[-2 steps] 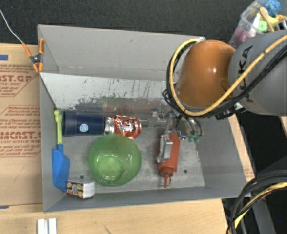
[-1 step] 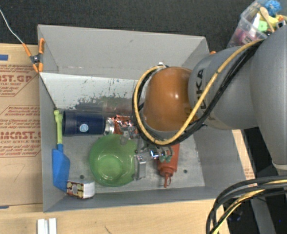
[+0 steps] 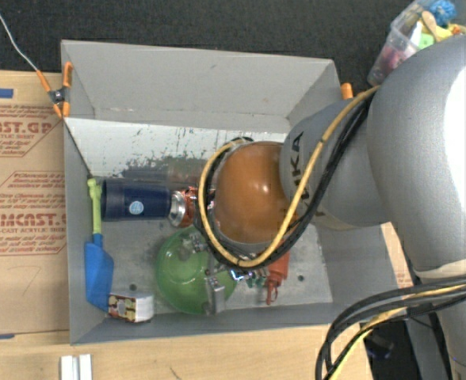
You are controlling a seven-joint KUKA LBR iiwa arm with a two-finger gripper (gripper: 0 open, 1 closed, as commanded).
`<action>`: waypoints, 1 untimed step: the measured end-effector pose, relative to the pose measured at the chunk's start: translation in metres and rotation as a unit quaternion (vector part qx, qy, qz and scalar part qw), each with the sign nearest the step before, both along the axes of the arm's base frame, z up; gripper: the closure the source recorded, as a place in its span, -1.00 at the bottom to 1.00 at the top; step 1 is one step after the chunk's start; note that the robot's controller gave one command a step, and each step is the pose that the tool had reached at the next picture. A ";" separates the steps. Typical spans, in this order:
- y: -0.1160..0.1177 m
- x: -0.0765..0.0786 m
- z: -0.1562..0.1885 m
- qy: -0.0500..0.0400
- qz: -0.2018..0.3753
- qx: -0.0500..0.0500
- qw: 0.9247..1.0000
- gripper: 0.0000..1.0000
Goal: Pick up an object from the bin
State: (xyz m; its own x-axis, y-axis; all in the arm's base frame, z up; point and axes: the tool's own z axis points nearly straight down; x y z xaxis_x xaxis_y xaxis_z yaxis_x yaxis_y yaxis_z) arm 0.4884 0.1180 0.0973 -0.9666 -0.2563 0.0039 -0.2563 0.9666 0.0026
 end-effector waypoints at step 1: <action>-0.014 0.003 -0.027 -0.001 -0.121 0.000 0.993 1.00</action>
Offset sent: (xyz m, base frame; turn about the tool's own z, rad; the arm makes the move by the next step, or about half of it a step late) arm 0.0000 0.0000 0.0000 0.0000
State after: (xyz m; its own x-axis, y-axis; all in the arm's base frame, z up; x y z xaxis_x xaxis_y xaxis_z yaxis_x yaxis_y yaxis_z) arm 0.4917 0.1044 0.0702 -0.9999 -0.0160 0.0017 -0.0160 0.9999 0.0020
